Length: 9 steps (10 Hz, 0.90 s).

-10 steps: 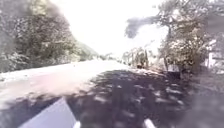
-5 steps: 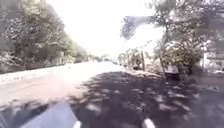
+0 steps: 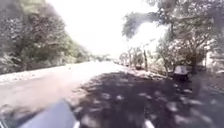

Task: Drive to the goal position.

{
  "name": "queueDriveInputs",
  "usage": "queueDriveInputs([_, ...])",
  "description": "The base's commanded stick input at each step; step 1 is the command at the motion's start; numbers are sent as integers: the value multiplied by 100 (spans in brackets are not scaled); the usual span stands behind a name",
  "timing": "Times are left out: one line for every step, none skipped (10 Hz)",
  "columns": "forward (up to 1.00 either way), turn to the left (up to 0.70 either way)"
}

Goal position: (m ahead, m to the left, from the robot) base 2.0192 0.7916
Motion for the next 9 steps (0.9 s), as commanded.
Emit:
queueDriveInputs([50,0])
queueDriveInputs([50,0])
queueDriveInputs([50,0])
queueDriveInputs([50,0])
queueDriveInputs([50,0])
queueDriveInputs([50,0])
queueDriveInputs([50,0])
queueDriveInputs([50,0])
queueDriveInputs([50,0])
